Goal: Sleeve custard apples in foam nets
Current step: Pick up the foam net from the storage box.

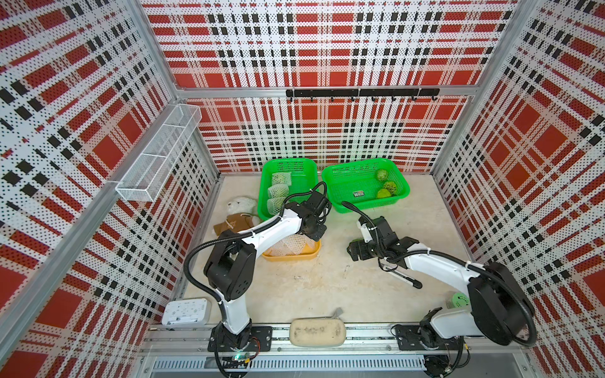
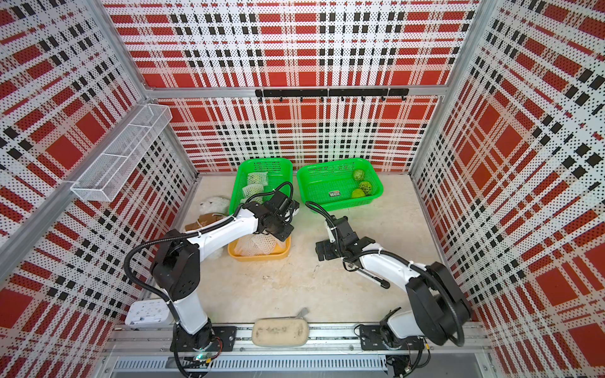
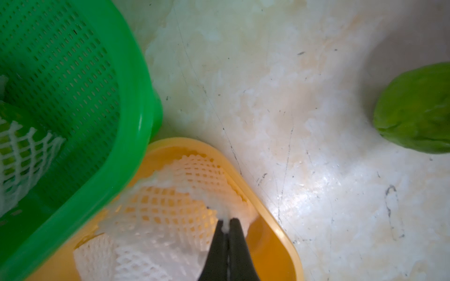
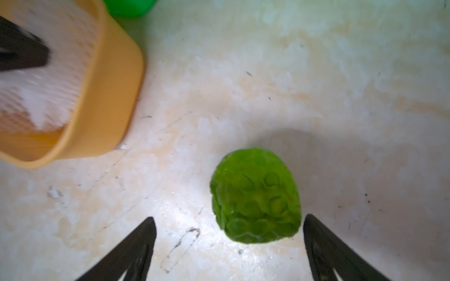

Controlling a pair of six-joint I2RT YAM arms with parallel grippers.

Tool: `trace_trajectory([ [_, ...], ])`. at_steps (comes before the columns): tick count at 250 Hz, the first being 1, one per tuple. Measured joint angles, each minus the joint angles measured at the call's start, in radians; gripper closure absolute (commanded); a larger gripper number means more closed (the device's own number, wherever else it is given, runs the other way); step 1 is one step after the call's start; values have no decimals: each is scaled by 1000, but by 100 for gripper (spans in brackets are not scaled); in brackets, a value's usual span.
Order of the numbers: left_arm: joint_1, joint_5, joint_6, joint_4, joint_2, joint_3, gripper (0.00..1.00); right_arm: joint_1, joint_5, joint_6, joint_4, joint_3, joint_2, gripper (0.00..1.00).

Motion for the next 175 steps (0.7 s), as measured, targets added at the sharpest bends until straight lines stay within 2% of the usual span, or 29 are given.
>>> trace_trajectory([
  [66, -19, 39, 74, -55, -204, 23, 100, -95, -268, -26, -29, 91, -143, 2],
  [96, -1, 115, 82, -44, -332, 21, 100, -144, -436, 7, 39, 79, -180, 5],
  [131, 105, 338, 39, 88, -499, -45, 100, -151, -601, 75, 166, 64, -190, 16],
  [175, 273, 718, -118, 354, -646, -210, 100, -153, -746, 189, 357, 41, -194, 34],
])
